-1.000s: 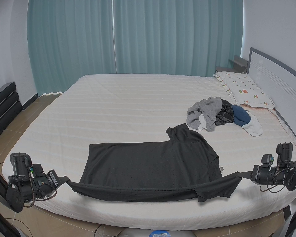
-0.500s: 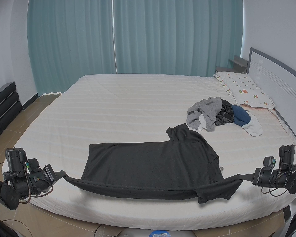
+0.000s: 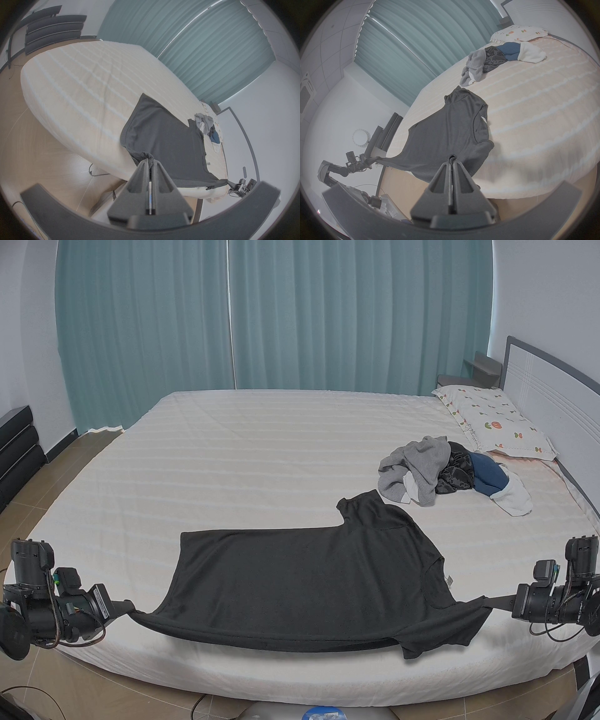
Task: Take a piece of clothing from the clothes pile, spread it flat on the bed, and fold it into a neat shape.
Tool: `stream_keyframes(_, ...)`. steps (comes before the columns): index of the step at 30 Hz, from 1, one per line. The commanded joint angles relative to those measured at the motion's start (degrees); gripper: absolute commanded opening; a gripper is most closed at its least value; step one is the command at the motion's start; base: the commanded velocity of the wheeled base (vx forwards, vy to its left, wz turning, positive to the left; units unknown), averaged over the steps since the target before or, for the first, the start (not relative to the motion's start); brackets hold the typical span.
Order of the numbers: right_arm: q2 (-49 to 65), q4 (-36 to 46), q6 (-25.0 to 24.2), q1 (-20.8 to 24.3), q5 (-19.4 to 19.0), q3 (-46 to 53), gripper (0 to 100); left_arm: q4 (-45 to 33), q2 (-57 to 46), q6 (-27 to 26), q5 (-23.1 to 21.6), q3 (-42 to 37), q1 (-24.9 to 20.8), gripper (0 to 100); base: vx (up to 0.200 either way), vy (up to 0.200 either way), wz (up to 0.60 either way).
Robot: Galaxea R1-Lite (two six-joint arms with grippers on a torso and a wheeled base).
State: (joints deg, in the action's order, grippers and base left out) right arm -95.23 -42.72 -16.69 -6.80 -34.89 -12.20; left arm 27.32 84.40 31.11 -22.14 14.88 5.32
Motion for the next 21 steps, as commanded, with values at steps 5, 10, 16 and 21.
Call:
stream_keyframes(5,-2.7,0.4,-0.2,0.0,0.0,-3.1,0,-1.9,4.4,0.0,0.7,2.2,0.0,0,0.0,0.0,0.0)
stream_keyframes(10,-6.9,0.4,-0.4,1.4,0.6,-5.7,0,-1.7,10.1,0.4,4.3,5.0,0.0,0,0.0,0.0,0.0)
stream_keyframes(16,-11.0,0.5,-0.6,2.7,1.3,-11.1,0,-1.8,15.0,2.7,4.6,9.1,-0.6,0,0.0,0.0,0.0)
stream_keyframes(21,-16.5,0.5,-0.6,4.1,3.6,-15.1,0,-1.9,19.4,5.7,4.7,12.7,-3.1,0,0.0,0.0,0.0)
